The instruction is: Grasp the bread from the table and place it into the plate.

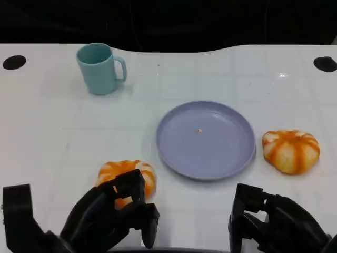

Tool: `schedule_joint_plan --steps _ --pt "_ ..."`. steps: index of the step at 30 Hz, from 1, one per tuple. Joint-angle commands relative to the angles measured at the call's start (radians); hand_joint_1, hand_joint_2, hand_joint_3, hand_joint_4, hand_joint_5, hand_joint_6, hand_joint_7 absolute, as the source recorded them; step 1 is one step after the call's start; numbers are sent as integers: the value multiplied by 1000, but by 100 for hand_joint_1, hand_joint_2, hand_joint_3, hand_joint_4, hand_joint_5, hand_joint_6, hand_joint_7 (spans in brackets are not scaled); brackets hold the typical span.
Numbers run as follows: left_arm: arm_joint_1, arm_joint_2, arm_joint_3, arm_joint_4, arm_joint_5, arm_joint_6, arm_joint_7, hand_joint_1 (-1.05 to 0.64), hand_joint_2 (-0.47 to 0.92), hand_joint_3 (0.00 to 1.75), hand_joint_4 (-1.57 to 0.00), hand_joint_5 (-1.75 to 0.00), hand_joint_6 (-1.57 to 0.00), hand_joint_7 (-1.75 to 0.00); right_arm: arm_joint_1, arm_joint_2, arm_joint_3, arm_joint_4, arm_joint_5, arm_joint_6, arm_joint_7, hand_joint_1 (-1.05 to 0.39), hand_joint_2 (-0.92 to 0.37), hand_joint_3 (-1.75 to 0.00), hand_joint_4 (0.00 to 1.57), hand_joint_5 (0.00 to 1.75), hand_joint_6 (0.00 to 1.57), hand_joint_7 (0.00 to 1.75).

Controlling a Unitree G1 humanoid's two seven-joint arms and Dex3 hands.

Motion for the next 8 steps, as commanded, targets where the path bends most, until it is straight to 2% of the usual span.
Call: schedule_joint_plan --steps 1,8 --pt "2 12 8 1 10 -3 -1 -66 92 18 -89 -175 -67 -175 3 -7 -6 -6 2 9 -9 -48 -91 -44 62 175 44 170" --pt "2 13 7 -1 7 3 0 -65 92 17 -89 -175 -67 -175 3 -9 -6 -13 5 21 -11 -49 -91 -43 62 175 45 169"
